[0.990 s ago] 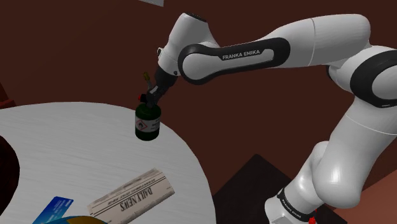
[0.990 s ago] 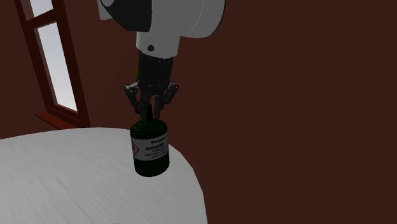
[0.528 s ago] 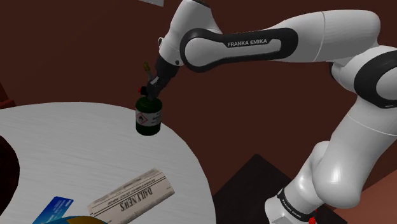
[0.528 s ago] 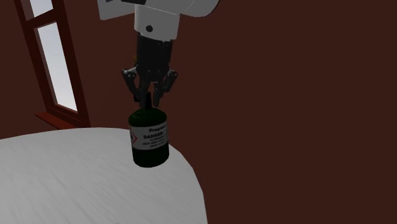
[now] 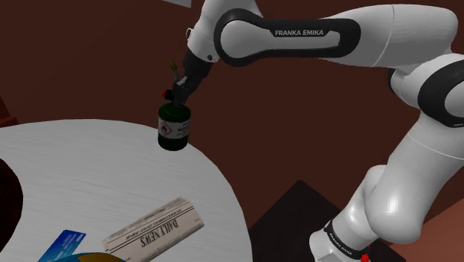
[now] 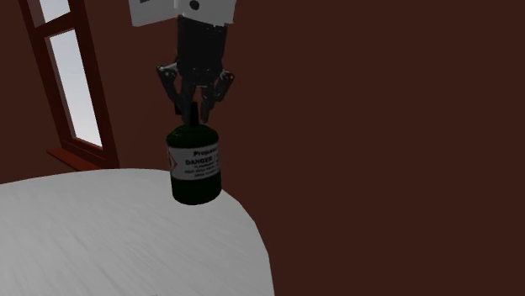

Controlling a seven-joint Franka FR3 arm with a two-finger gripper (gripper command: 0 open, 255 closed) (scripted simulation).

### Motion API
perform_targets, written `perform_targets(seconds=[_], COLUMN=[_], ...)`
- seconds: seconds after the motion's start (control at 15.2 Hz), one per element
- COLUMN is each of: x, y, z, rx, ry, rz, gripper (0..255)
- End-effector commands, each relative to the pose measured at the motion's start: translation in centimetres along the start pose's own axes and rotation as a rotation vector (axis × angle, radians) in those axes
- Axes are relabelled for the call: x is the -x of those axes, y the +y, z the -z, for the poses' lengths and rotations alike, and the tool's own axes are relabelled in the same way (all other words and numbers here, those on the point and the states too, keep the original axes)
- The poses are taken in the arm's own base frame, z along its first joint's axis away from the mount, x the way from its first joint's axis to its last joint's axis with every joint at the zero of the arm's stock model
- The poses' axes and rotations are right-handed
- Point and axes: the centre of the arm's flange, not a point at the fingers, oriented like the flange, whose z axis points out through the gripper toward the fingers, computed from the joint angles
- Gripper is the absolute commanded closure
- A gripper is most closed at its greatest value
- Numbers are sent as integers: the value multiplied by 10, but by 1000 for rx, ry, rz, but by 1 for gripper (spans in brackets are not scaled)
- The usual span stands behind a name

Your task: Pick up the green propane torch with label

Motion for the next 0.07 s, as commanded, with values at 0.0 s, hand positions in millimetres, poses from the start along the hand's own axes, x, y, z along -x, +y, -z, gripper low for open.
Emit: perform_targets(seconds=[0.0], x=[-2], y=[0], z=[3], rx=[0], ry=[2], rz=[0], gripper=[255])
